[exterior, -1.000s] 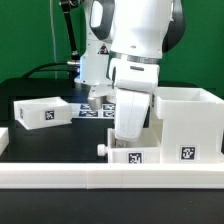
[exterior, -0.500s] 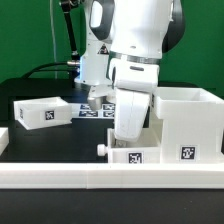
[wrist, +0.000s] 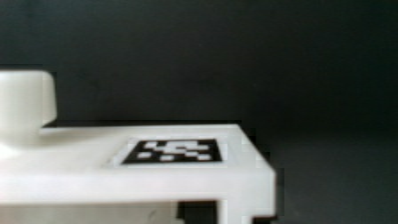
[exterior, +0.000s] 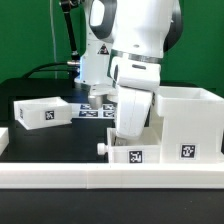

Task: Assemble drawer

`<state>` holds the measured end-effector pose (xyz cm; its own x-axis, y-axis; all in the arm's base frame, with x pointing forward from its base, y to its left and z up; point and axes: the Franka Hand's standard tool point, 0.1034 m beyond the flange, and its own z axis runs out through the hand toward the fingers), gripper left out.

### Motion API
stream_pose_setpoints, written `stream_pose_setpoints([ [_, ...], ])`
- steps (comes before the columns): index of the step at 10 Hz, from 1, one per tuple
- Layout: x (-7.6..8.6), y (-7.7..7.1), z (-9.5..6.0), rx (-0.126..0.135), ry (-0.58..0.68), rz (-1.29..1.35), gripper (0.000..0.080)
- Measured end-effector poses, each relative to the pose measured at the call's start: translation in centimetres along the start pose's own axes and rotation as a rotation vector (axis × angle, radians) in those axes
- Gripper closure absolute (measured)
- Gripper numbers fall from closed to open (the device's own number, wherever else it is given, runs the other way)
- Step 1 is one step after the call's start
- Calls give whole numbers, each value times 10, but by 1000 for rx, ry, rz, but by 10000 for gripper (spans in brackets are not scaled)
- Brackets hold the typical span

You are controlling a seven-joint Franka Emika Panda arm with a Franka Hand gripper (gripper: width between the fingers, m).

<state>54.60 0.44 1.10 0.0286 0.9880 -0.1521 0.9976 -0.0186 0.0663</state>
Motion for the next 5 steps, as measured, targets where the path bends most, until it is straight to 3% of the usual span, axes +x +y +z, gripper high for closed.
stream_pose_setpoints([
  [2, -1, -1, 1, 3, 0, 4, 750],
  [4, -2, 0, -1, 4, -1, 6, 390],
  [5, -2, 1, -1, 3, -1, 5, 252],
])
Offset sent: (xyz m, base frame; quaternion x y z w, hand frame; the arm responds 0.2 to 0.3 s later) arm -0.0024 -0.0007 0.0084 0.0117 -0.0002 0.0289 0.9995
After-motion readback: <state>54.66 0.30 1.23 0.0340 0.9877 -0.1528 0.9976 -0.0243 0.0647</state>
